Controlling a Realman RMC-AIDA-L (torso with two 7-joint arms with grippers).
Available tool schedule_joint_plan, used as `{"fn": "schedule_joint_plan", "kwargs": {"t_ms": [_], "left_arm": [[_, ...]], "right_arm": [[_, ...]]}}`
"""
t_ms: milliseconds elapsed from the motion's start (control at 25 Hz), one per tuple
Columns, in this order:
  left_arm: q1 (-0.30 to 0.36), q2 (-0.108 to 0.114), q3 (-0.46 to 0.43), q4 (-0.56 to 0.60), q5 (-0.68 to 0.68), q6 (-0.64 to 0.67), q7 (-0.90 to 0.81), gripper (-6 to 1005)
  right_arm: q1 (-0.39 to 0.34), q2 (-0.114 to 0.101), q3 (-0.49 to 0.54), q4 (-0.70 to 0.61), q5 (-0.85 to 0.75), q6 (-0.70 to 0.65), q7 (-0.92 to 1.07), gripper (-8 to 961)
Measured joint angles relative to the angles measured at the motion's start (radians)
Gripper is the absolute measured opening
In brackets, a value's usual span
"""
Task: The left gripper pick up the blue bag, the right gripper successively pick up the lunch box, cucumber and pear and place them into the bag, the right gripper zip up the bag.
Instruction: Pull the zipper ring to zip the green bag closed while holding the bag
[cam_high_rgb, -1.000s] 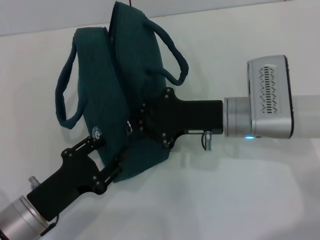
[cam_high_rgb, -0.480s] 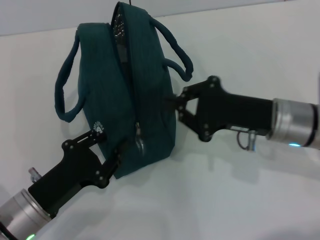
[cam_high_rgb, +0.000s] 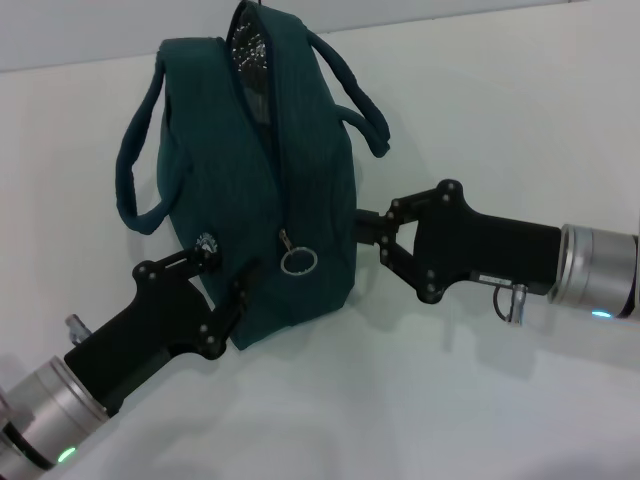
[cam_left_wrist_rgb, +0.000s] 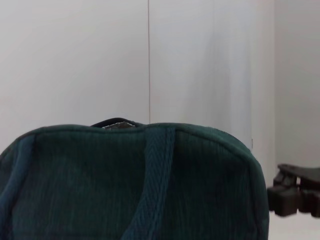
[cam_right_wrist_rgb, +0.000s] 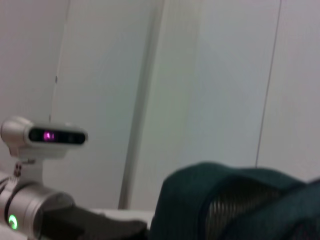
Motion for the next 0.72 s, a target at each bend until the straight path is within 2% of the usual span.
{"fn": "schedule_joint_plan", "kwargs": {"t_ms": [320,520,720], "left_arm": [[-0.014,0.001,0.000,-0.003,-0.003,-0.006,0.000,251],[-0.018,0.002,0.000,-0.001,0.000,-0.008,0.005,219],[-0.018,0.001,0.004,0.005,0.002,-0.005,0.008,190]], "right_arm": [[0.001,0.001,-0.011,0.020,-0.055,0.031,-0.002,171],[0.011,0.007,-0.041,0.022,-0.061,0.065,0.004,357],[0.029,0.012,-0.076,0.021,-0.056,0.103,0.006,362]]}}
